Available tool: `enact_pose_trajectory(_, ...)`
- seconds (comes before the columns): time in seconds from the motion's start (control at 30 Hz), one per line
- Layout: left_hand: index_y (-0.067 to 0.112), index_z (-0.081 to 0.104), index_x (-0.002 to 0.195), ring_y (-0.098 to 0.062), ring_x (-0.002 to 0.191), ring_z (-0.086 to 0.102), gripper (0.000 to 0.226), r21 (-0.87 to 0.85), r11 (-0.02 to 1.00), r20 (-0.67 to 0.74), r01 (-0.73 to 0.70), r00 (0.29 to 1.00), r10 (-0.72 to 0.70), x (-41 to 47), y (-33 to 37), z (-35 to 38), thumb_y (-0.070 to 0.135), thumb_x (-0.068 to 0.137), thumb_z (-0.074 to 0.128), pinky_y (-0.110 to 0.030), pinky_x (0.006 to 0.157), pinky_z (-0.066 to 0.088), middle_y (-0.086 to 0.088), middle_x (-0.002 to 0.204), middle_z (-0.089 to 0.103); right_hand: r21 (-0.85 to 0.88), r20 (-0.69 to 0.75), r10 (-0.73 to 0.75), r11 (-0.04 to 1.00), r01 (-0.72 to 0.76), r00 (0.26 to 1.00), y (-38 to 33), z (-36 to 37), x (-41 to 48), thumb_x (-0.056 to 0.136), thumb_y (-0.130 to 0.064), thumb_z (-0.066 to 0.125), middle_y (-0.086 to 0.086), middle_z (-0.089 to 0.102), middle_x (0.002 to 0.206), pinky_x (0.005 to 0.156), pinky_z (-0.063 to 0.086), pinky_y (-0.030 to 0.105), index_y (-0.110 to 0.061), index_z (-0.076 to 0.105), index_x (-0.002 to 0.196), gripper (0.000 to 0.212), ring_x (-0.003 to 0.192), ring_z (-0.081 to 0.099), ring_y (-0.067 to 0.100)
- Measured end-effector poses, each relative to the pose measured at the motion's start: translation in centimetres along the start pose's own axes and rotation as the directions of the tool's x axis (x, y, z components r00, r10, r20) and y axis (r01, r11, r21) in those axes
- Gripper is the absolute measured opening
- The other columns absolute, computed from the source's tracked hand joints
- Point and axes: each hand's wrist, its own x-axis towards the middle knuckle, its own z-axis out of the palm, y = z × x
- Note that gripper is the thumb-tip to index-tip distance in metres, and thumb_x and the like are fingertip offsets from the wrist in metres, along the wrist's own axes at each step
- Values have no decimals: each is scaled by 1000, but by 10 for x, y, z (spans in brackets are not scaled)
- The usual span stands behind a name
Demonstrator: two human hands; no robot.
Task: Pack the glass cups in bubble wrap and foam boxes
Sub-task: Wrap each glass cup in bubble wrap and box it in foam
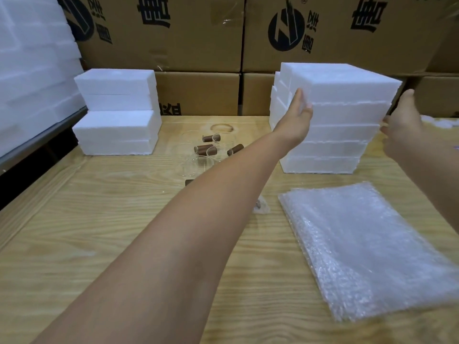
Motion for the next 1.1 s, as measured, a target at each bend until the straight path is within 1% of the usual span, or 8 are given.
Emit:
enact_pose_trajectory(0.23, 33, 15, 153, -17, 147, 19, 49, -24, 1000, -28, 18, 999, -19, -2, -1, 1, 36, 106, 26, -30, 114, 21, 9, 160, 18, 8, -22, -33, 999, 33, 999, 2, -2, -6, 96, -59, 26, -12, 57, 122, 88, 35, 29, -36, 52, 129, 48, 105, 53, 10)
enact_pose_trajectory(0.37, 33, 15, 154, -15, 147, 19, 50, -41, 999, -56, 21, 998, -23, -4, 2, -1, 39, 106, 26, -29, 113, 20, 10, 160, 19, 14, -69, -73, 997, 74, 995, 3, 2, -10, 97, -54, 27, -13, 57, 109, 81, 39, 25, -33, 55, 120, 42, 91, 52, 7)
enact_pose_trajectory(0.6, 19, 26, 152, -15, 145, 23, 48, -65, 994, -121, -83, 990, 75, -19, 12, -11, 31, 106, 31, -28, 114, 21, 4, 159, 26, 46, -164, -218, 973, 228, 962, 4, 11, -36, 98, -50, 29, -13, 55, 95, 82, 44, 25, -23, 56, 117, 42, 93, 54, 8)
enact_pose_trajectory(0.73, 17, 40, 145, -19, 133, 43, 42, -63, 984, -256, -165, 956, 144, -39, 22, -30, 25, 105, 34, -33, 106, 39, -3, 147, 46, 62, -212, -331, 934, 351, 919, 0, 23, -73, 99, -47, 30, -17, 50, 79, 74, 42, 20, -29, 49, 95, 27, 76, 50, 3)
enact_pose_trajectory(0.8, 16, 46, 141, -15, 120, 51, 39, -59, 975, -334, -213, 925, 182, -53, 26, -46, 23, 105, 34, -25, 90, 46, -3, 137, 54, 49, -211, -409, 903, 427, 888, -5, 31, -95, 99, -40, 32, -18, 46, 78, 68, 38, 11, -29, 45, 97, 17, 67, 45, -9)
enact_pose_trajectory(0.87, 16, 51, 136, -16, 115, 55, 36, -44, 968, -418, -246, 885, 206, -69, 26, -67, 25, 104, 35, -30, 90, 50, -4, 129, 59, 26, -166, -484, 869, 495, 859, -7, 42, -120, 99, -33, 34, -18, 45, 80, 63, 35, 5, -29, 43, 102, 10, 63, 44, -14)
enact_pose_trajectory(0.97, 19, 58, 121, -21, 112, 58, 30, 10, 960, -582, -278, 780, 232, -97, 19, -104, 25, 104, 34, -43, 96, 51, -4, 118, 63, 0, -10, -541, 841, 541, 841, -6, 63, -162, 97, -35, 38, -9, 53, 92, 67, 38, 15, -32, 44, 112, 17, 80, 51, -1)
enact_pose_trajectory(1.1, 30, 58, 92, -17, 91, 58, 25, 71, 957, -766, -281, 599, 233, -135, 2, -154, 29, 102, 35, -39, 88, 50, 4, 91, 61, -30, 244, -585, 793, 609, 774, 8, 94, -219, 92, -26, 44, -3, 58, 101, 76, 48, 35, -27, 44, 120, 28, 90, 57, 16)
